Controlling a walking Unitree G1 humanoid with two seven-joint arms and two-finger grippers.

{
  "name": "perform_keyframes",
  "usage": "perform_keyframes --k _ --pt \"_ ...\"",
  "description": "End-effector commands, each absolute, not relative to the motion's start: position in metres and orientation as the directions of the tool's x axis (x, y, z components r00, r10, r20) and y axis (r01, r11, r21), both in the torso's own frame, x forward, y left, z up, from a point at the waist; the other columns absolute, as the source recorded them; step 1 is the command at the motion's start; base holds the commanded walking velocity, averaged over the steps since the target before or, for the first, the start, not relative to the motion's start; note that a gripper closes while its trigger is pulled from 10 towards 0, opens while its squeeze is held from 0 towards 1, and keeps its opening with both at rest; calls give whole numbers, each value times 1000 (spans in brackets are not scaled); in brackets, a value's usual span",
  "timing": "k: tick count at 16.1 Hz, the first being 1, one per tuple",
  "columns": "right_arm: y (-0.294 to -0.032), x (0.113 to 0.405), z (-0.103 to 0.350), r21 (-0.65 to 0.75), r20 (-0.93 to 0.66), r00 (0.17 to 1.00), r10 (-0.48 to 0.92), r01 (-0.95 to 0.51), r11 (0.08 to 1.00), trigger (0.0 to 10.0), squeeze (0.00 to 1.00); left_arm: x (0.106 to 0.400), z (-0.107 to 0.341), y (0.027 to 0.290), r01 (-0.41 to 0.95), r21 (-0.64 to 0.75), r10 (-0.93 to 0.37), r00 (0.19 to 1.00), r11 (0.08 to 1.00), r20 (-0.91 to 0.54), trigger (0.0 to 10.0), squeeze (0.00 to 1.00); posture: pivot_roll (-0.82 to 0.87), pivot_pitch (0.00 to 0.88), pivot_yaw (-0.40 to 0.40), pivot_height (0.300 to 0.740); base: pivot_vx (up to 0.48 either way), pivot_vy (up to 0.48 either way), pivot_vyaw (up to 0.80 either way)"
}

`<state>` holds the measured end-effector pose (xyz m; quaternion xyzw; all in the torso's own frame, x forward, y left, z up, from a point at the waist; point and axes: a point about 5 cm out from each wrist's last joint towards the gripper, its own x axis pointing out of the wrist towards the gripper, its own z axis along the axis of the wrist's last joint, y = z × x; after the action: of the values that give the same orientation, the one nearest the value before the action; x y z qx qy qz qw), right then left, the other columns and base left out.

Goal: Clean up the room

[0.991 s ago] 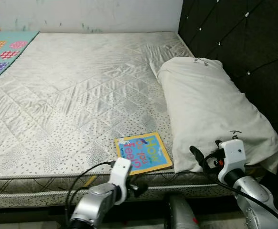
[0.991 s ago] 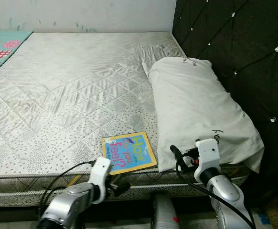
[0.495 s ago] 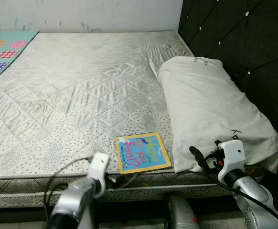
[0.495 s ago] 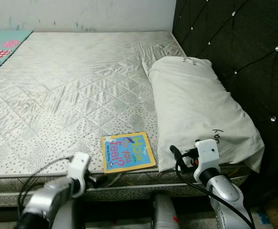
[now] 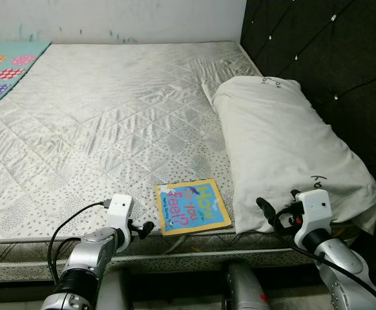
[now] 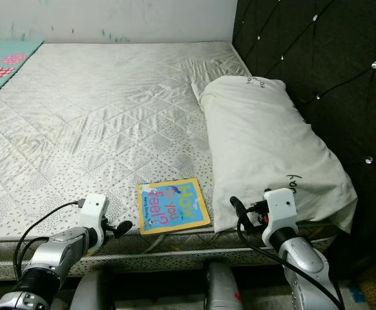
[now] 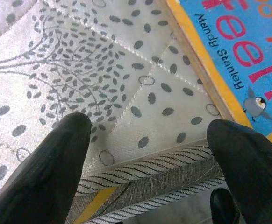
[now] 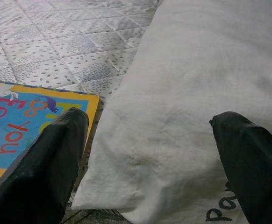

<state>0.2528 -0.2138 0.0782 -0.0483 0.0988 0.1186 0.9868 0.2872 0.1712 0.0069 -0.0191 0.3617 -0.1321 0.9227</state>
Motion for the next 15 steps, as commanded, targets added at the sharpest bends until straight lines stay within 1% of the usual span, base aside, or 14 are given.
perform_keyframes --k 1,4,6,8,10,12,14,15 --pt "-213 255 80 -75 -200 954 223 -242 967 10000 0 293 12 167 245 -126 -267 716 961 -645 10000 0 -213 0 -15 577 0 0 0" --pt "-214 255 79 -79 -198 955 222 -241 967 10000 0 291 14 151 268 -113 -281 749 957 -601 10000 0 -212 0 -15 577 0 0 0" --pt "-214 255 80 -80 -197 956 219 -238 968 10000 0 281 18 137 290 -119 -305 769 950 -562 10000 0 -212 0 -12 577 0 0 0" --pt "-214 255 79 -80 -196 956 220 -239 968 10000 0 264 29 121 317 -135 -339 783 939 -521 10000 0 -207 0 -11 577 0 0 0" --pt "-214 256 78 -80 -196 956 220 -239 968 10000 0 256 38 115 328 -146 -356 794 933 -493 10000 0 -200 0 -11 577 0 0 0" --pt "-213 258 78 -76 -194 955 224 -242 967 10000 0 259 44 108 315 -148 -348 822 937 -451 10000 0 -188 0 -16 577 0 0 0" --pt "-208 262 78 -72 -188 954 233 -249 966 10000 0 266 41 97 331 -191 -382 804 924 -456 10000 0 -189 0 -21 577 0 0 0" --pt "-205 263 79 -71 -182 954 239 -255 964 10000 0 271 35 82 366 -257 -446 757 895 -477 10000 0 -195 0 -21 577 0 0 0"
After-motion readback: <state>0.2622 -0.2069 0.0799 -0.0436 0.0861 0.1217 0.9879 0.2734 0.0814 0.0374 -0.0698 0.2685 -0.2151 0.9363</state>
